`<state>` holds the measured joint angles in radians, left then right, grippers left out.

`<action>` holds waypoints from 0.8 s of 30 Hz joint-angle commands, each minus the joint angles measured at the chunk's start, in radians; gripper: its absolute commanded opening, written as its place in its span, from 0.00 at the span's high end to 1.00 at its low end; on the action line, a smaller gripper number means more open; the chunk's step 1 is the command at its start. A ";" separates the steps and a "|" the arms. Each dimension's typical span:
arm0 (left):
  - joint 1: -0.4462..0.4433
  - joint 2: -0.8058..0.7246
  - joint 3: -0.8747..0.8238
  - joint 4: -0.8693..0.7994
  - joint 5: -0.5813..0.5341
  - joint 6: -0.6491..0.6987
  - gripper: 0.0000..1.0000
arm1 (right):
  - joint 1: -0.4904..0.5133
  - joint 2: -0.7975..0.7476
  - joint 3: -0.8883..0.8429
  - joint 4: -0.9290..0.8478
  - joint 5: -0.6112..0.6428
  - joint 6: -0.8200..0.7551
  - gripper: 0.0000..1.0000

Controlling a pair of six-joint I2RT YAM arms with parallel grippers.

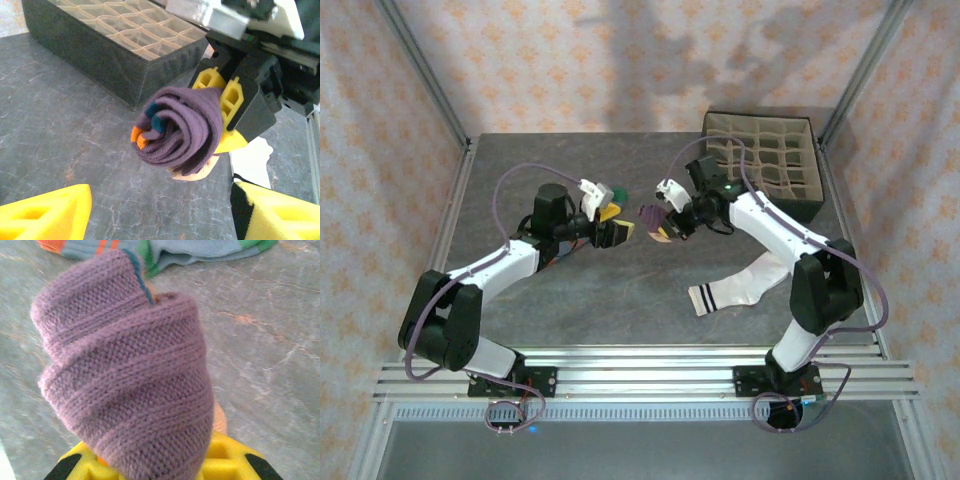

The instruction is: Roll the socks

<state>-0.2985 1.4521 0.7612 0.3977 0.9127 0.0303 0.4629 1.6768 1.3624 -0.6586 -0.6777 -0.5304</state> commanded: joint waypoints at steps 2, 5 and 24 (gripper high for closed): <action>-0.023 -0.015 -0.036 0.316 0.086 -0.096 0.25 | -0.013 -0.064 0.057 -0.041 -0.202 0.071 1.00; -0.057 -0.023 -0.035 0.320 0.113 -0.060 0.25 | -0.024 -0.075 0.076 -0.066 -0.305 0.075 1.00; -0.095 -0.077 0.126 0.086 0.310 0.090 0.33 | -0.038 -0.011 0.300 -0.626 -0.809 -0.289 1.00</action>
<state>-0.3965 1.3994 0.8310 0.5495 1.1965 0.0685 0.4141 1.6524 1.6146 -1.0660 -1.3376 -0.6762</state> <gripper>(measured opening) 0.672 0.166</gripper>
